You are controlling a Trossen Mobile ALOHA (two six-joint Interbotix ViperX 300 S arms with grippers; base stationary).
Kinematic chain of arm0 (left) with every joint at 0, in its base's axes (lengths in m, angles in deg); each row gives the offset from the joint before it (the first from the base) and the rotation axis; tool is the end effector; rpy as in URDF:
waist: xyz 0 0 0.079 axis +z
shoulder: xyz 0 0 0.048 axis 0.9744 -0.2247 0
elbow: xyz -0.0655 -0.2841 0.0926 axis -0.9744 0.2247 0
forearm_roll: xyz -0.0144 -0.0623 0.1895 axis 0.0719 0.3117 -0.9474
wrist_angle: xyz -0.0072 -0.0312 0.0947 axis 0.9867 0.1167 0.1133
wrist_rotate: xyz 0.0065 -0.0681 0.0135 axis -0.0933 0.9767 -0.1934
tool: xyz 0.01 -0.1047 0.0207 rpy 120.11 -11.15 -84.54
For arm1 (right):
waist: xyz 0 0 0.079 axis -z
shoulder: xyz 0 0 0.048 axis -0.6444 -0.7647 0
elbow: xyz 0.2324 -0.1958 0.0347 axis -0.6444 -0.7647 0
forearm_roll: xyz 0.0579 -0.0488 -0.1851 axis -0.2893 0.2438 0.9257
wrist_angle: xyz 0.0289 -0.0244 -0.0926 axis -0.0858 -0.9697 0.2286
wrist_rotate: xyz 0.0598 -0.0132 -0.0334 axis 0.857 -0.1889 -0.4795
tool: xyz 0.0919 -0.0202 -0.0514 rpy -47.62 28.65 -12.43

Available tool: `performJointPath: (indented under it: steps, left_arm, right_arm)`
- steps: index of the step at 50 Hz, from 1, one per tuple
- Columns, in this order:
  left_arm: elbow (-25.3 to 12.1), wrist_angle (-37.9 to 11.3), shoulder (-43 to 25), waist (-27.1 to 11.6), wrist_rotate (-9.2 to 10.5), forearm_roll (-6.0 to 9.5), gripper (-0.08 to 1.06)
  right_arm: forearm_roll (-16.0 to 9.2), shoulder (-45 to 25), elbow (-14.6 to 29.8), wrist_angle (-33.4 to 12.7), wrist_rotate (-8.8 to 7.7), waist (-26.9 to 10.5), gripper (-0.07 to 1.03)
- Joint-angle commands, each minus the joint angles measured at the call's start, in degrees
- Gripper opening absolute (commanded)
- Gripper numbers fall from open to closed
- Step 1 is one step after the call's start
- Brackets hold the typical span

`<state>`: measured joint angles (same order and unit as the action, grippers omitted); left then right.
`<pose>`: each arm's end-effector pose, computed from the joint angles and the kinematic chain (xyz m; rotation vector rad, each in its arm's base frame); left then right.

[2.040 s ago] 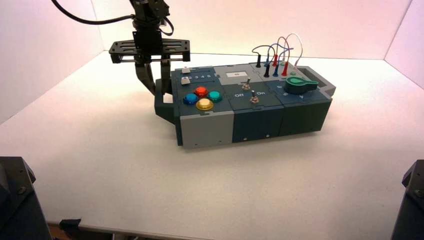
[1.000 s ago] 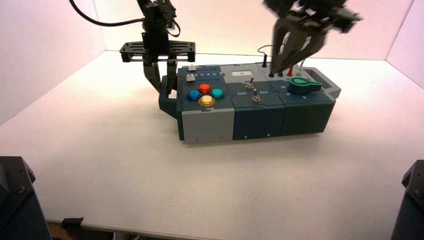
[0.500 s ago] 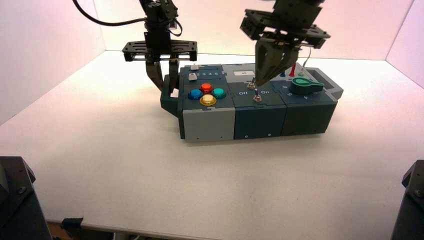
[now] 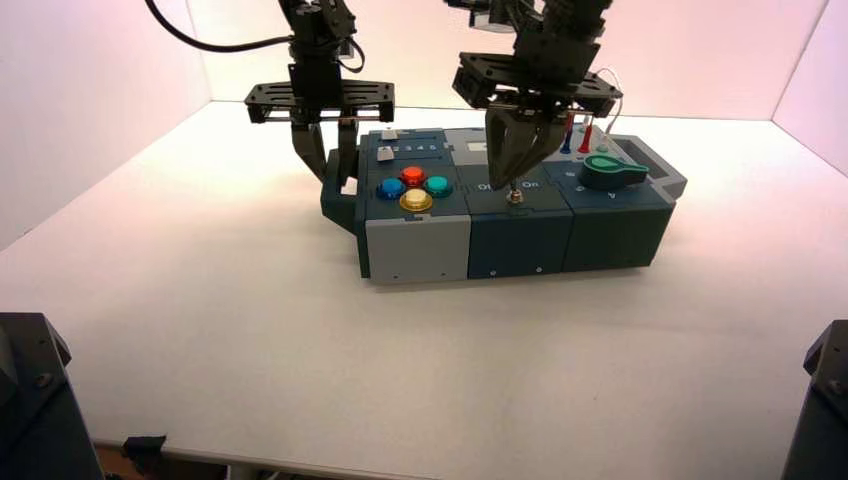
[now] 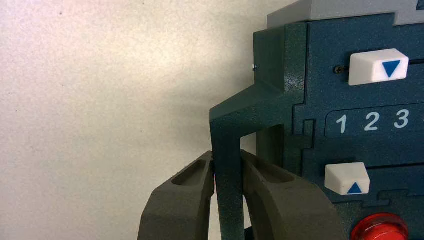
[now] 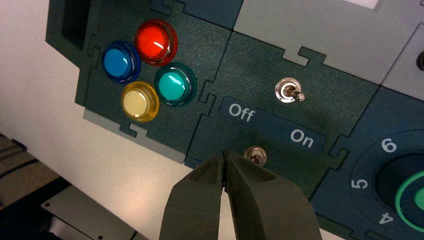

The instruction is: Flip the bottom switch on with the right gripper.

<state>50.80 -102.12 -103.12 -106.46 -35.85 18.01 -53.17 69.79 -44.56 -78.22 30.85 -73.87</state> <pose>0.3332 -0.1818 0.0004 0.0060 1.4962 -0.0150 0.2603 0.2082 0.0510 -0.1303 1.3958 0.4927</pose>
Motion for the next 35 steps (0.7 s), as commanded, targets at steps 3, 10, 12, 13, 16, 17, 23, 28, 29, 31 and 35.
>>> performJointPath:
  steps: [3, 10, 12, 13, 16, 17, 23, 28, 29, 31, 35]
  left_arm:
    - [-1.14, 0.62, 0.53, -0.79, -1.32, 0.44, -0.03]
    - [-1.14, 0.62, 0.53, -0.79, -1.23, 0.44, -0.03]
    - [-1.05, 0.62, 0.53, -0.79, -1.32, 0.44, -0.03]
    - [-1.05, 0.7, 0.53, -0.79, -1.23, 0.44, -0.03]
    - [-0.97, 0.62, 0.44, -0.79, -1.23, 0.44, -0.03]
    - [-1.05, 0.62, 0.44, -0.79, -1.32, 0.44, -0.03]
    - [-0.97, 0.62, 0.26, -0.79, -1.23, 0.44, -0.03]
    - [-0.88, 0.62, 0.09, -0.7, -1.23, 0.35, -0.03]
    - [-0.88, 0.62, 0.18, -0.7, -1.14, 0.44, -0.03]
    - [-0.88, 0.62, 0.18, -0.62, -1.23, 0.44, -0.03]
    - [-0.88, 0.62, 0.09, -0.44, -1.23, 0.35, -0.03]
  right_arm:
    - [0.53, 0.09, 1.49, 0.62, 0.18, 0.53, -0.02]
    - [1.41, -0.88, 1.58, 0.53, 0.44, 1.05, -0.02]
    - [1.49, -1.05, 1.49, 0.53, 0.44, 1.23, -0.02]
    - [1.58, -1.05, 1.49, 0.53, 0.44, 1.23, -0.02]
    - [2.2, -1.14, 1.41, 0.53, 0.44, 1.49, -0.02]
    - [2.37, -1.14, 1.41, 0.53, 0.53, 1.67, -0.02]
    - [2.9, -0.97, 1.58, 0.53, 0.53, 3.16, -0.02]
    - [3.43, -0.79, 1.41, 0.44, 0.53, 4.48, -0.02]
    - [3.6, -0.7, 1.41, 0.35, 0.44, 4.66, -0.02]
    - [3.96, -0.7, 1.41, 0.26, 0.44, 4.83, -0.02]
    - [4.48, -0.7, 1.67, -0.09, 0.44, 5.01, -0.02]
